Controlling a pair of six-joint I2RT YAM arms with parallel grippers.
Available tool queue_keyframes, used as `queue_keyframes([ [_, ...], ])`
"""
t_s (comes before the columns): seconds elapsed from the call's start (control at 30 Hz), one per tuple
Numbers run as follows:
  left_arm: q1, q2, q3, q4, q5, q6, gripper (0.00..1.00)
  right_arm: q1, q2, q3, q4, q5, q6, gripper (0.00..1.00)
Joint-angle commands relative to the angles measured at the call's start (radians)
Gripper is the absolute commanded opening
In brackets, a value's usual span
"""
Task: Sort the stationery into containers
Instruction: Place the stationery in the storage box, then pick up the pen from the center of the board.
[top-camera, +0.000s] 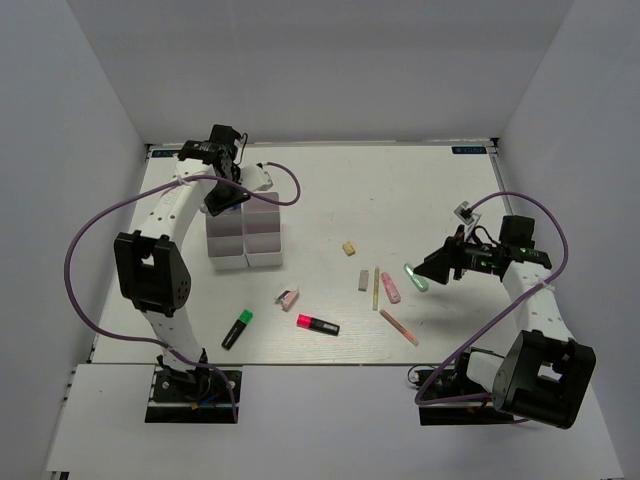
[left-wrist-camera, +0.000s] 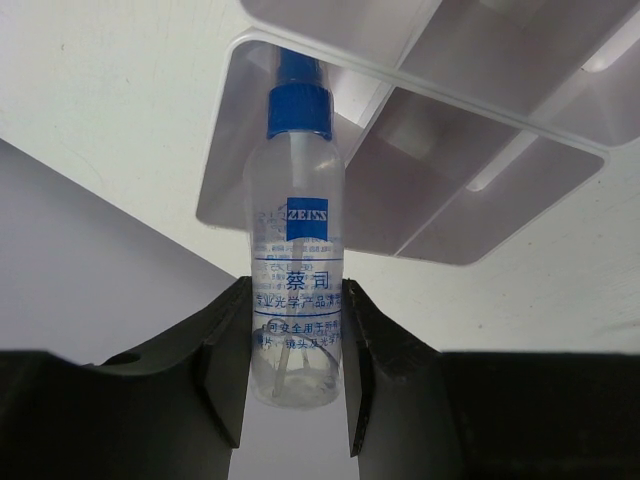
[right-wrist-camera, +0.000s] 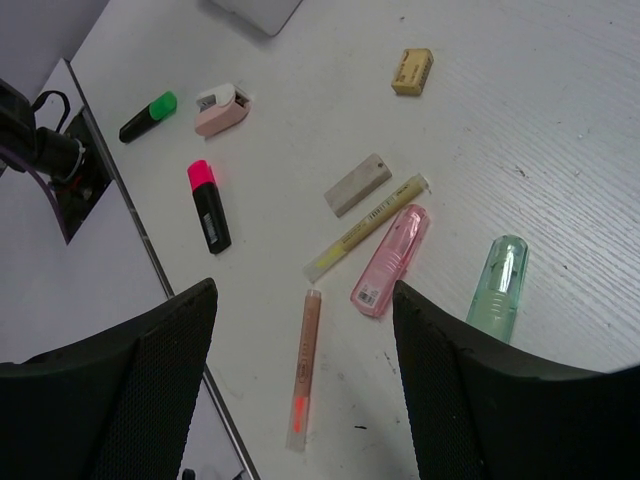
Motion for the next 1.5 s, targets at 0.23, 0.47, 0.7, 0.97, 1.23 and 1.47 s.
queue_keyframes([
  [0.23,0.006,-0.01,-0.028,0.071,-0.007,-0.006,0.35,-0.017,-0.001,0.02,-0.031,-0.051,-0.04,0.73],
  [0.47,0.007,-0.009,-0.057,0.1,-0.032,-0.019,0.6,-0.026,-0.005,0.021,-0.044,-0.065,-0.052,0.73],
  [0.7,0.012,-0.027,-0.071,0.125,-0.041,-0.031,0.62,-0.032,-0.002,0.023,-0.05,-0.077,-0.057,0.73],
  [0.97,0.012,-0.049,-0.066,0.129,-0.032,-0.049,0.63,-0.038,-0.007,0.026,-0.065,-0.082,-0.071,0.73],
  [1.23,-0.069,-0.234,-0.065,0.126,0.051,-0.267,0.0,-0.037,0.001,0.058,-0.088,-0.056,-0.073,0.17],
  [1.47,-0.159,-0.662,-0.557,0.38,0.278,-1.014,0.0,-0.023,0.067,0.123,-0.13,0.034,-0.066,0.8],
])
